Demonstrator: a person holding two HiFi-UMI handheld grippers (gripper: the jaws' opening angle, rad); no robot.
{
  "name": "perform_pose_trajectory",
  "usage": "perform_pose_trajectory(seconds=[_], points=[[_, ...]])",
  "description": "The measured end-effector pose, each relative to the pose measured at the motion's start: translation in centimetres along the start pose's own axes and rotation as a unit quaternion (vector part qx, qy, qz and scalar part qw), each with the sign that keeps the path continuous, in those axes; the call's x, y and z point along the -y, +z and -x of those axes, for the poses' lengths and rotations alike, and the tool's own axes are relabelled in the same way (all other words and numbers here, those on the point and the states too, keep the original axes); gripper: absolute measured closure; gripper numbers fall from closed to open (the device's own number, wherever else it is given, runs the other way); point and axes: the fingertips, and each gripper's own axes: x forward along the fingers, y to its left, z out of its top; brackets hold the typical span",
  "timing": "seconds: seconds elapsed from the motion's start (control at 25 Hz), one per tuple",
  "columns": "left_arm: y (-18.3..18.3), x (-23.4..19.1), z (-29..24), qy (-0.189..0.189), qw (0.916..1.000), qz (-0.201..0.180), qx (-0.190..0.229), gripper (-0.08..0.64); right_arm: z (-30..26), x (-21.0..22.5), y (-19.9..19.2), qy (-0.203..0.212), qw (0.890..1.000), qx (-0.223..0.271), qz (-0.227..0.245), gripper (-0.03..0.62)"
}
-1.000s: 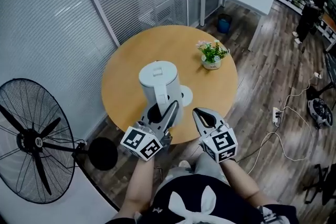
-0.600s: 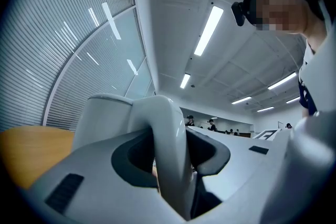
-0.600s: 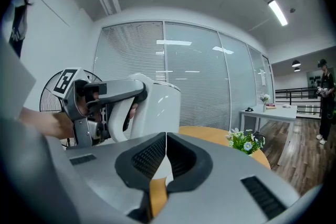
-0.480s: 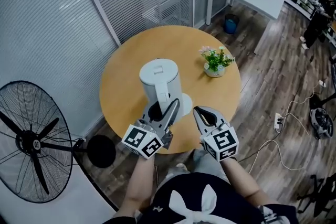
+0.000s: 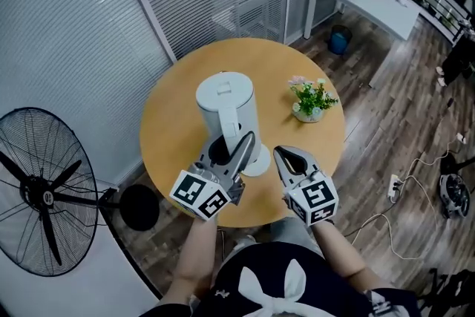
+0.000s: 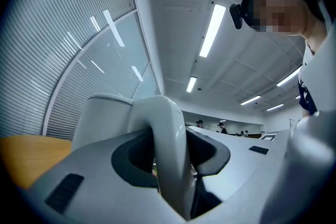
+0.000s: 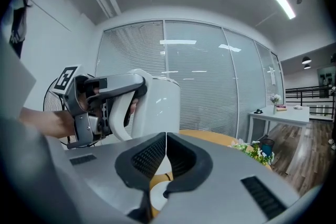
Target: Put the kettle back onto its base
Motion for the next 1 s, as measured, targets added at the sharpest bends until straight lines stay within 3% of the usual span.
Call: perform_pose_trajectory(seconds=[0.44, 1.0], points=[[-0.2, -0.6, -3.0, 0.016, 0.9998, -0.007, 0.002, 0.396, -1.8, 2.2, 0.3, 0.03, 1.0, 0.001, -0.005, 0.569], [-3.1, -2.3, -3.9, 0.056, 0.9982, 0.014, -0.014, 0.396, -2.9, 3.9, -1.2, 0.063, 0.998, -0.018, -0.006, 0.569]])
